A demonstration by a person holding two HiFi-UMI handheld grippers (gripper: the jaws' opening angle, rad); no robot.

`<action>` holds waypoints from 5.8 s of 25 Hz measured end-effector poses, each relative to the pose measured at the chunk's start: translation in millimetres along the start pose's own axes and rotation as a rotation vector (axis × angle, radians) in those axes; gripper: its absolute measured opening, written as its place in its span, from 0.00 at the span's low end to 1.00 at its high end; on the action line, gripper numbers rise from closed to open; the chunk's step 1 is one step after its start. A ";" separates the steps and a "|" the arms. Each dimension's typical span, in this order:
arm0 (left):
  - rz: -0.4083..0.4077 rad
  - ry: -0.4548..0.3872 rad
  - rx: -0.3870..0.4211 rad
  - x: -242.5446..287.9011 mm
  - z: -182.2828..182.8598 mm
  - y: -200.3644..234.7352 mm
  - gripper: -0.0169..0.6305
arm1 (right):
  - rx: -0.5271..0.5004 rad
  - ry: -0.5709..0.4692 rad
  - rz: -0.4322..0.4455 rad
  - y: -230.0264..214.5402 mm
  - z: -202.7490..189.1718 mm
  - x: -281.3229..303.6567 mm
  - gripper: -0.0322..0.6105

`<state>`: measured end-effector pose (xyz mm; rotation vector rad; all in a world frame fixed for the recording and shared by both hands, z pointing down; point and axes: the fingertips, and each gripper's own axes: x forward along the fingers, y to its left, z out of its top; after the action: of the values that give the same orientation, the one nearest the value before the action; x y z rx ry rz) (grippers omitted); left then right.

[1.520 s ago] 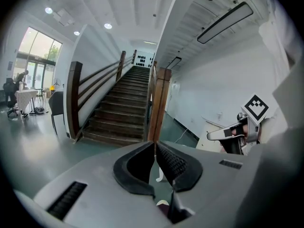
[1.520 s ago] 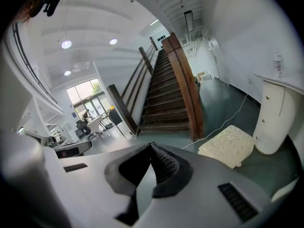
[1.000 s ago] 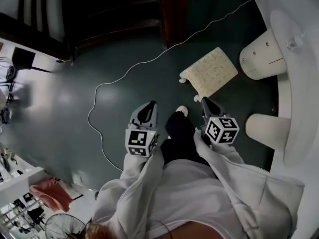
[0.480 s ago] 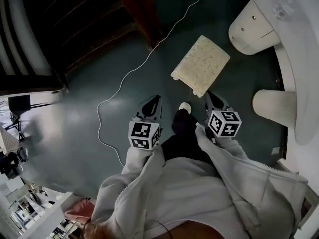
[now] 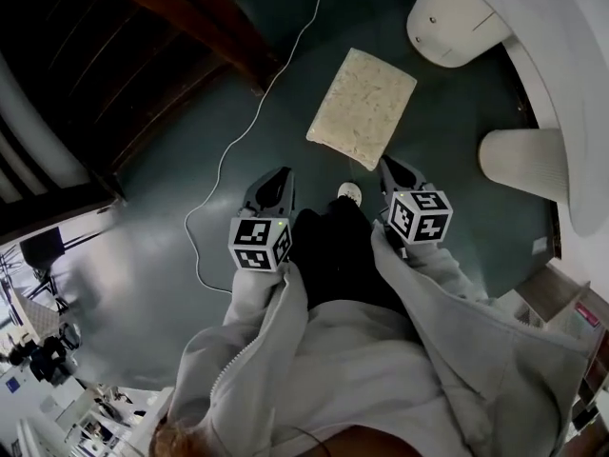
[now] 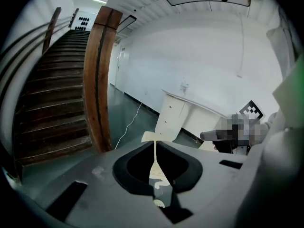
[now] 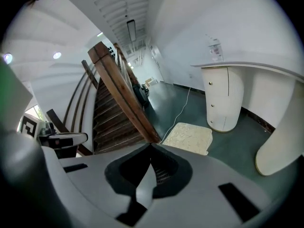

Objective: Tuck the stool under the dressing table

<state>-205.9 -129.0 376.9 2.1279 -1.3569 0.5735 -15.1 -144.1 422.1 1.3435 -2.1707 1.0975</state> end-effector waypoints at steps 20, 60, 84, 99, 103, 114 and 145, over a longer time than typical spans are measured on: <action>-0.313 0.377 0.229 118.7 -72.5 12.4 0.12 | 0.158 0.095 -0.224 -61.9 -99.2 34.6 0.27; -0.456 0.718 0.685 301.7 -248.6 92.4 0.35 | -0.041 0.276 -0.359 -147.5 -240.5 205.4 0.53; -0.486 0.682 0.799 321.1 -242.3 68.8 0.33 | 0.068 0.265 -0.449 -155.8 -247.5 191.2 0.47; -0.666 0.636 1.021 356.1 -260.0 -93.3 0.33 | 0.255 0.250 -0.620 -238.0 -301.9 79.2 0.43; -0.698 0.623 1.038 359.5 -256.8 -87.4 0.33 | 0.283 0.248 -0.660 -231.9 -300.7 85.6 0.44; -0.721 0.599 1.025 358.7 -258.7 -89.7 0.33 | 0.282 0.237 -0.716 -235.2 -300.2 82.3 0.45; -0.588 0.513 0.989 352.6 -266.7 -93.1 0.33 | 0.182 0.157 -0.746 -242.4 -300.3 73.7 0.44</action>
<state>4.0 -164.7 775.3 2.6226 -0.0794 1.5991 132.8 -16.4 762.9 1.8497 -1.2821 1.0433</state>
